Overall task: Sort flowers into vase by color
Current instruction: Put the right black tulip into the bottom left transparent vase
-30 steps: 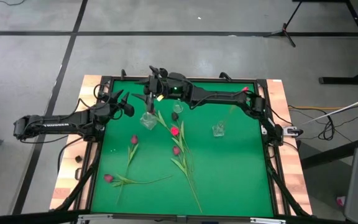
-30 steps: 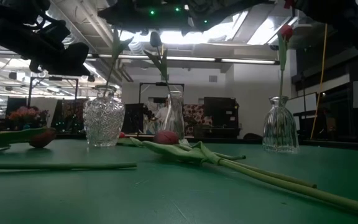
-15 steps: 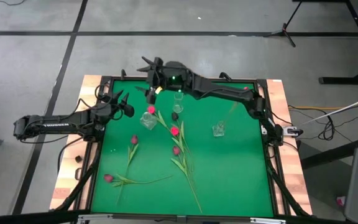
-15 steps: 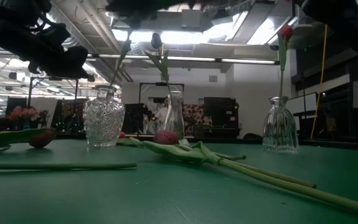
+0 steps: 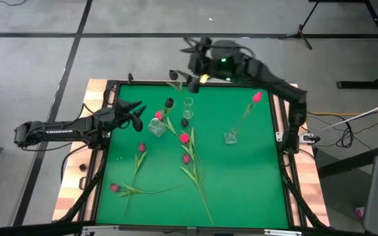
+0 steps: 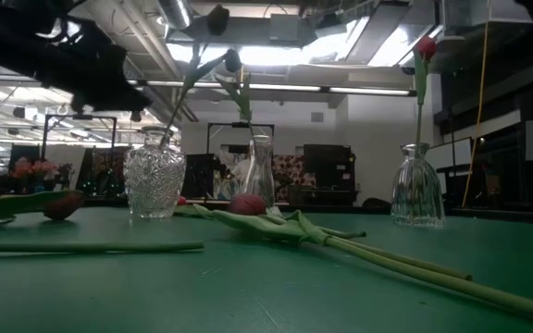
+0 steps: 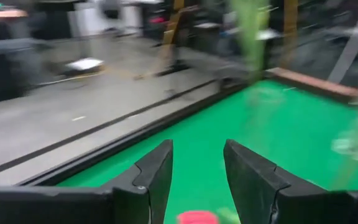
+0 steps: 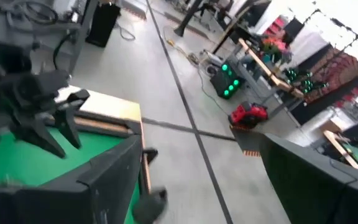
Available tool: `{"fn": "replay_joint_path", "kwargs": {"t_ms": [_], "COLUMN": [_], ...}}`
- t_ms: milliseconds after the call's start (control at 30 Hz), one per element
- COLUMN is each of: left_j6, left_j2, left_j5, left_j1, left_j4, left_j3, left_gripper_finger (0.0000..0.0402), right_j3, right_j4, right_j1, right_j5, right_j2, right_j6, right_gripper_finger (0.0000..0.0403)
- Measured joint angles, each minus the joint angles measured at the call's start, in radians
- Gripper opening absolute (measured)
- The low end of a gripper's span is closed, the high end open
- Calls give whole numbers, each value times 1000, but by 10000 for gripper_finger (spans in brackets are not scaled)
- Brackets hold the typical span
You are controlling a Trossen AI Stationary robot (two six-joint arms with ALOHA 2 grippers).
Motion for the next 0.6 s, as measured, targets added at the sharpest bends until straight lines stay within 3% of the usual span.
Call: {"fn": "replay_joint_path", "kwargs": {"t_ms": [333,600], "left_j6": [-37,-24], "left_j2": [74,138], "left_j5": [365,392], "left_j1": [0,0], "left_j4": [88,142], "left_j3": [0,0], "left_gripper_finger": [141,141], "right_j3": [-1,-2], "right_j4": [-102,-162], "right_j1": [3,3], "right_j5": [-4,-4], "right_j2": [-83,-81], "right_j6": [13,7], "right_gripper_finger": [325,325]}}
